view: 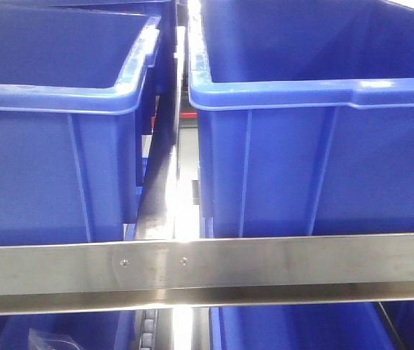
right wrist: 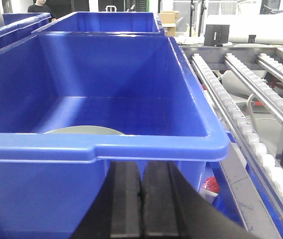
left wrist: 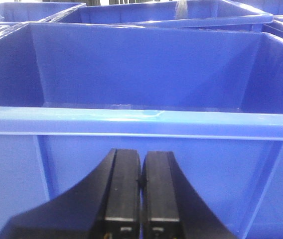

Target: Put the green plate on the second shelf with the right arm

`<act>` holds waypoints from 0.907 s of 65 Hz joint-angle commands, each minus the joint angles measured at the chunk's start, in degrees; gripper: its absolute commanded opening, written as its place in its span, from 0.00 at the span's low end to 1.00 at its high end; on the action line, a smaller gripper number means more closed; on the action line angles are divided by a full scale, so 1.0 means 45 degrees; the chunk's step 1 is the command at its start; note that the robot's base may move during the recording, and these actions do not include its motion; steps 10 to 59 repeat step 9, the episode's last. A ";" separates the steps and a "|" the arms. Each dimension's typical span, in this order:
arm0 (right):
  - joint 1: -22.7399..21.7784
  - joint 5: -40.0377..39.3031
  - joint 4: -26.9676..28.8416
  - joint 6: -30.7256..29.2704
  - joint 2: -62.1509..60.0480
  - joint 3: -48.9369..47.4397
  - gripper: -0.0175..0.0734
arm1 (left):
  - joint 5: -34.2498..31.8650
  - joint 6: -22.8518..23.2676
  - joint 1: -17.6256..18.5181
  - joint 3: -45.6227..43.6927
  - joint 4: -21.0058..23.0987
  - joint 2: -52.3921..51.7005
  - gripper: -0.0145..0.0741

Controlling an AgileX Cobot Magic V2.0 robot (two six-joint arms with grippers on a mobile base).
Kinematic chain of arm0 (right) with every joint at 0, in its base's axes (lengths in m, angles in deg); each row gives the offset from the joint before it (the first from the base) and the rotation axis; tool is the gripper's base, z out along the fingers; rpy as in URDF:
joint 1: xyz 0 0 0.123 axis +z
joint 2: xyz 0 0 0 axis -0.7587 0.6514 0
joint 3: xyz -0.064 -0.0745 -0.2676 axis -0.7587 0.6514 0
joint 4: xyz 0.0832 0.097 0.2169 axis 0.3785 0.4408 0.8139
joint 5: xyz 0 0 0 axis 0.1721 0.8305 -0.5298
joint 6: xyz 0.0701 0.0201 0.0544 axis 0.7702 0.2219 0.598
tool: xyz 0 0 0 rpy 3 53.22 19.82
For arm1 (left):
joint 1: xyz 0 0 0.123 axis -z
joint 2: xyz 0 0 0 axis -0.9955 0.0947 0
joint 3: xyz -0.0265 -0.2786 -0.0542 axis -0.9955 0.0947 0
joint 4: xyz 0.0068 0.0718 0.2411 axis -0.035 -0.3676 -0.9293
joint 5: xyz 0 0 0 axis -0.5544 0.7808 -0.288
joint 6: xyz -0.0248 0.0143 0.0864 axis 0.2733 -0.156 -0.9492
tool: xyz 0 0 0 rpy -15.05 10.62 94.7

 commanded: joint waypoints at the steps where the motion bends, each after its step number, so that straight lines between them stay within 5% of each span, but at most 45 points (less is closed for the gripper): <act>1: -0.0083 -0.1162 -0.0005 -0.0145 0.0013 -0.0224 0.25 | -0.1095 0.0018 0.0100 0.0533 -0.0007 -0.0175 0.31; 59: -0.0083 -0.1162 -0.0005 -0.0145 0.0013 -0.0224 0.25 | -0.1095 0.0018 0.0100 0.0533 -0.0007 -0.0175 0.31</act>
